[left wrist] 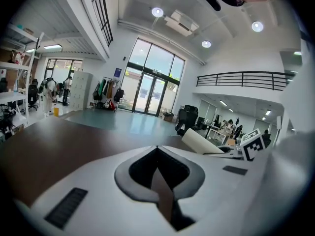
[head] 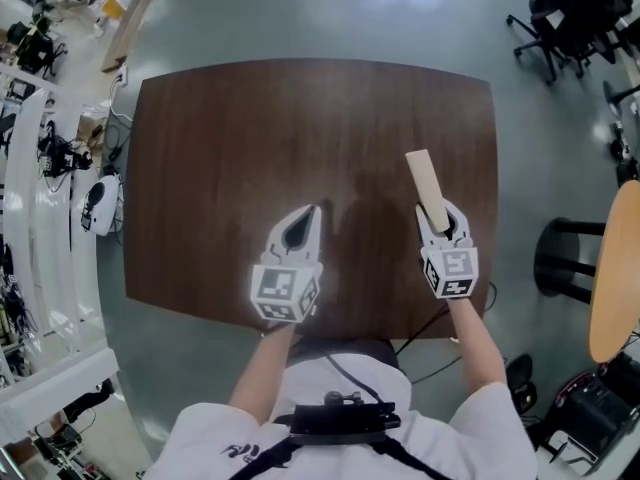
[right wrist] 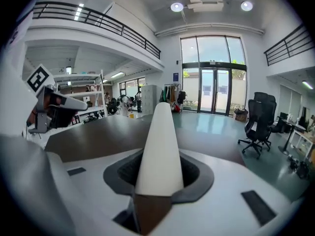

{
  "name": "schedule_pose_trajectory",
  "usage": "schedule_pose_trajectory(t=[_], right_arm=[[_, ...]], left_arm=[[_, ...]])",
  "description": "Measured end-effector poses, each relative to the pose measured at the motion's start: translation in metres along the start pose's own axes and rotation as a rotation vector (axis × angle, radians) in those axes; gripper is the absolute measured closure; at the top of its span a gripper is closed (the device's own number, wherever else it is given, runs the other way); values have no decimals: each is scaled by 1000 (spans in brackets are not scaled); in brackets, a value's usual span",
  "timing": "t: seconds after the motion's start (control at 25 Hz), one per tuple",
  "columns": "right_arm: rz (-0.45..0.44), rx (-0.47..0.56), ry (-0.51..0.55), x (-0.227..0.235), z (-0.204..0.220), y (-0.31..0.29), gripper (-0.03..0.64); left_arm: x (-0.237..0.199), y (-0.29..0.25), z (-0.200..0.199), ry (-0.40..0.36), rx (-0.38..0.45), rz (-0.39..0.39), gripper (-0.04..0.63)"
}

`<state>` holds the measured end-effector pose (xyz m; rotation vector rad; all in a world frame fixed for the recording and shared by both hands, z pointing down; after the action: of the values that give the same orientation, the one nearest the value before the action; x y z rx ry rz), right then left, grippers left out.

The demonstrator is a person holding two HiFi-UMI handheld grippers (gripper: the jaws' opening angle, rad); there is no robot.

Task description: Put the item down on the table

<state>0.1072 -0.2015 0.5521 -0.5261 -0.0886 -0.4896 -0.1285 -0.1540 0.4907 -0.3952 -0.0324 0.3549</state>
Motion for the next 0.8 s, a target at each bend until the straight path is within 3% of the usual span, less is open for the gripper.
schedule_pose_trajectory(t=[0.2, 0.36, 0.52, 0.8], right_arm=[[28, -42, 71, 57, 6, -29, 468], [20, -58, 25, 89, -1, -61, 468], [-17, -65, -132, 106, -3, -95, 468], [-67, -60, -478, 96, 8, -139, 471]], left_arm=[[-2, -8, 9, -17, -32, -6, 583], [-2, -15, 20, -15, -58, -11, 583], [8, -27, 27, -22, -76, -5, 583], [19, -37, 35, -10, -97, 1, 583]])
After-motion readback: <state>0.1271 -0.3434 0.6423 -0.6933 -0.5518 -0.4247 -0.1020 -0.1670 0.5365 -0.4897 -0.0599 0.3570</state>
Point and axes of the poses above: the fingertips, and each gripper's own axes: y backward along the fingers, x to its right, z out of its underside, the point moved 1 cm from there along y, backward along the fingers, and after that the axes turned 12 degrees about -y, right-handed, at the moved point
